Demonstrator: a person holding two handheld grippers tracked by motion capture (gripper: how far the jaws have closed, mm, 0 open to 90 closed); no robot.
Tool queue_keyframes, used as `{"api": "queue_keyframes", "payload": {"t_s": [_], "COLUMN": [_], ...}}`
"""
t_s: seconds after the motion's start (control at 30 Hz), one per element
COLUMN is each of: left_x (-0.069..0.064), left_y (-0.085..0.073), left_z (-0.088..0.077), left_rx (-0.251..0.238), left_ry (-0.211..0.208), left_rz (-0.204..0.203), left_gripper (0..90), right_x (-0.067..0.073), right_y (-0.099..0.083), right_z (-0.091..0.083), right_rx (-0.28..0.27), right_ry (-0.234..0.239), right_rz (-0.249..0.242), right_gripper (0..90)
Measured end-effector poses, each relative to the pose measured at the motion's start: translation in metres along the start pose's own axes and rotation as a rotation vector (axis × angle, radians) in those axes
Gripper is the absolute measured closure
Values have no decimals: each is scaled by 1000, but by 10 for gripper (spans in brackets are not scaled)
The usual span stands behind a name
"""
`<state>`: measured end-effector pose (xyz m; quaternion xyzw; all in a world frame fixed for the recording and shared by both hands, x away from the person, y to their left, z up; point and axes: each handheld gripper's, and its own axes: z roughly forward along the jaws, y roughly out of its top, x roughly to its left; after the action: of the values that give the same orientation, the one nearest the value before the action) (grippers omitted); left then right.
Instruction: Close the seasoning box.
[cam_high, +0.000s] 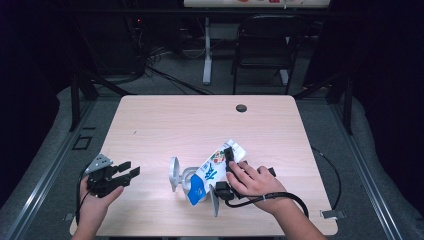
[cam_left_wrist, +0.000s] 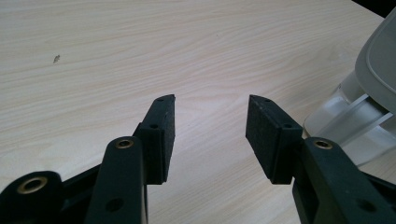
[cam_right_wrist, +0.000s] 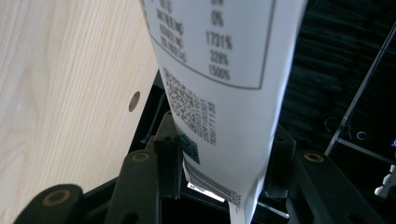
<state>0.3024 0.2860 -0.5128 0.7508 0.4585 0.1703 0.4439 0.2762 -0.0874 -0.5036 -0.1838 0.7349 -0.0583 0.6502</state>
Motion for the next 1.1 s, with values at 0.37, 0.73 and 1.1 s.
{"api": "queue_keyframes", "payload": {"t_s": [0.37,0.73,1.1], "left_x": [0,0,0], "left_y": [0,0,0], "left_z": [0,0,0], "left_rx": [0,0,-1], "left_ry": [0,0,0], "left_rz": [-3,-1,-1], "left_gripper": [529,529,529], "right_x": [0,-2,-2], "right_y": [0,0,0], "right_z": [0,-1,-1], "right_rx": [1,14,12], "right_ry": [-5,-12,-13], "right_rz": [1,-13,-10], "right_gripper": [593,597,599]}}
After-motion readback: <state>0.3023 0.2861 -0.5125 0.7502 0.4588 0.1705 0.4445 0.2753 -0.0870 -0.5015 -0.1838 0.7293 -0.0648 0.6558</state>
